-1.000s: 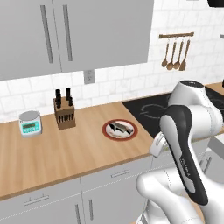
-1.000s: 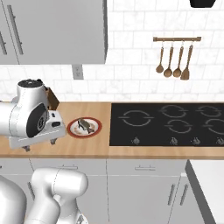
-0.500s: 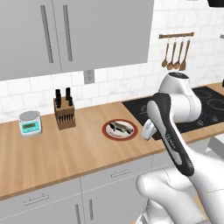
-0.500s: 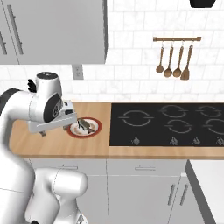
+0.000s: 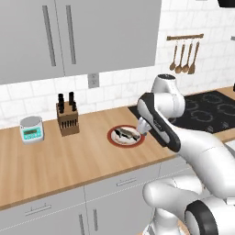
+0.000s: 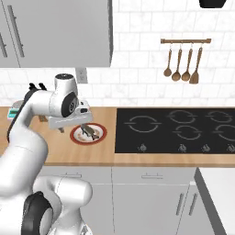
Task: Pick up the knife from the drawer and place it on the cutting board. Then place the meat from the plate to the cutting board.
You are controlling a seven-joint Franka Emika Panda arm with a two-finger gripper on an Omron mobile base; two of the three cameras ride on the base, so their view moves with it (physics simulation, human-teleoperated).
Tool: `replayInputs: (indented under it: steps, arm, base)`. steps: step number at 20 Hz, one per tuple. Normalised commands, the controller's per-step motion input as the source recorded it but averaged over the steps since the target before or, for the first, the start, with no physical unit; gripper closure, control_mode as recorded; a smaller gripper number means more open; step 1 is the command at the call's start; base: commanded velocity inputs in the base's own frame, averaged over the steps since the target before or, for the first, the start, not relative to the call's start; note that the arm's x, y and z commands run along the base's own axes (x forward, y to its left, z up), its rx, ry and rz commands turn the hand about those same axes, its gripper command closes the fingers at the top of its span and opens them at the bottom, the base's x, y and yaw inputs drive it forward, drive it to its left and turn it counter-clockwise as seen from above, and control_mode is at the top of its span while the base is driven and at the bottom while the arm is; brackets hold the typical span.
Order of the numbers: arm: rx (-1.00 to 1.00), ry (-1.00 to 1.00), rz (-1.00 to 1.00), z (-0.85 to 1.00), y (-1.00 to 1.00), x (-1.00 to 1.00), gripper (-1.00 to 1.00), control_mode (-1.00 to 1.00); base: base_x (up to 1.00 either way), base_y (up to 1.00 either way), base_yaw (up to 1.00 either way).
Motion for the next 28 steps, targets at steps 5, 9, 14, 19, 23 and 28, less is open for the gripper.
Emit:
replayInputs:
  steps: [5,9,14,19,23,28]
  arm:
    - [0.01,0.02,-0.02,-0.57,0.0,1.0,-1.0,-1.0]
    - [0.0,0.0,0.0,-0.41,0.0,0.82,-1.0,-1.0]
    - [0.0,0.0,0.02,-0.24,0.02,0.53,-1.0,-1.0]
    - [0.0,0.0,0.03,-0.3,0.09,0.32,-1.0,-1.0]
    - [0.0,0.0,0.06,-0.37,0.11,0.37,-1.0,-1.0]
    - [0.0,0.0,0.06,-0.32,0.08,0.38,-1.0,-1.0]
  base:
    - [0.0,0.0,0.0]
    - [0.0,0.0,0.0]
    - [0.0,0.0,0.0]
    - [0.0,0.0,0.0]
    - [0.0,0.0,0.0]
    - [0.0,0.0,0.0]
